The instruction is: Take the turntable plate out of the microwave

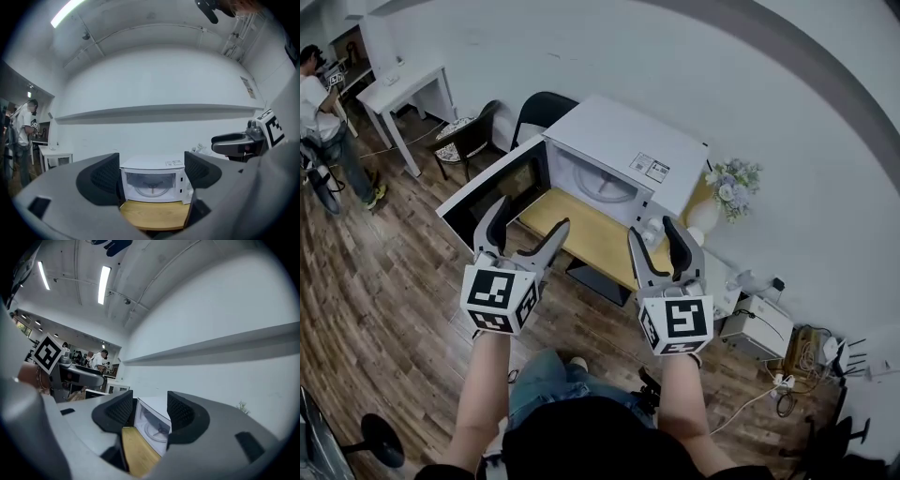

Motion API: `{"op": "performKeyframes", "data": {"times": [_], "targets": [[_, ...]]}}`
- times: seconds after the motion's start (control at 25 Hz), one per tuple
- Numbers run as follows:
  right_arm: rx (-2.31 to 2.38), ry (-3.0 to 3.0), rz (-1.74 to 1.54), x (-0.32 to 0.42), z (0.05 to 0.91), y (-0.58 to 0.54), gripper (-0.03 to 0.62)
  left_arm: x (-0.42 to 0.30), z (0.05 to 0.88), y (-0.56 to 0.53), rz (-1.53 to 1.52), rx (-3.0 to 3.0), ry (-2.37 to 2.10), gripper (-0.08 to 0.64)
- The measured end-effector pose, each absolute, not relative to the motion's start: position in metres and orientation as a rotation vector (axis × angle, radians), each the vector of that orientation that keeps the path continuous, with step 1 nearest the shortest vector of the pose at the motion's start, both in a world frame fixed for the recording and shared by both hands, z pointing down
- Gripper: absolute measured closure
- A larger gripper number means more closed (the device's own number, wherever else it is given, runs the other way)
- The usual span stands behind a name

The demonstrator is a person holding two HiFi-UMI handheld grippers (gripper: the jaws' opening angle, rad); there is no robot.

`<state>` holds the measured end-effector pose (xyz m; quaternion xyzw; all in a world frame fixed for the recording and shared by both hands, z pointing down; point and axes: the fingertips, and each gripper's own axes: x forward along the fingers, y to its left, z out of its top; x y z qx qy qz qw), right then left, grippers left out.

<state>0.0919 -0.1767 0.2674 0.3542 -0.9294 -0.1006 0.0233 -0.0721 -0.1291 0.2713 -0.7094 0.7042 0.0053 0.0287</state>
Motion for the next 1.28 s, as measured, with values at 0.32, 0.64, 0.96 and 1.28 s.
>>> {"op": "performKeyframes", "data": {"times": [0.32,0.64,0.96,1.28], "targets": [[1.152,-2.799,-0.227,0.071,0.299,-0.209,0.365,-0.08,0.299,-0.181,-0.052,-2.336,2.066,0.129],[1.311,-2.676,-0.098,0.032,0.335,-0.264,0.365,-0.112,0.336,-0.255,-0.104,-2.559,1.921,0.129],[1.465,-2.552,0.044,-0.01,0.374,-0.307,0.368,-0.127,0.388,-0.32,-0.264,-2.771,1.722,0.129],[1.615,-2.449,0.204,-0.025,0.408,-0.328,0.374,-0.13,0.44,-0.35,-0.355,-2.919,1.656,0.16]]}}
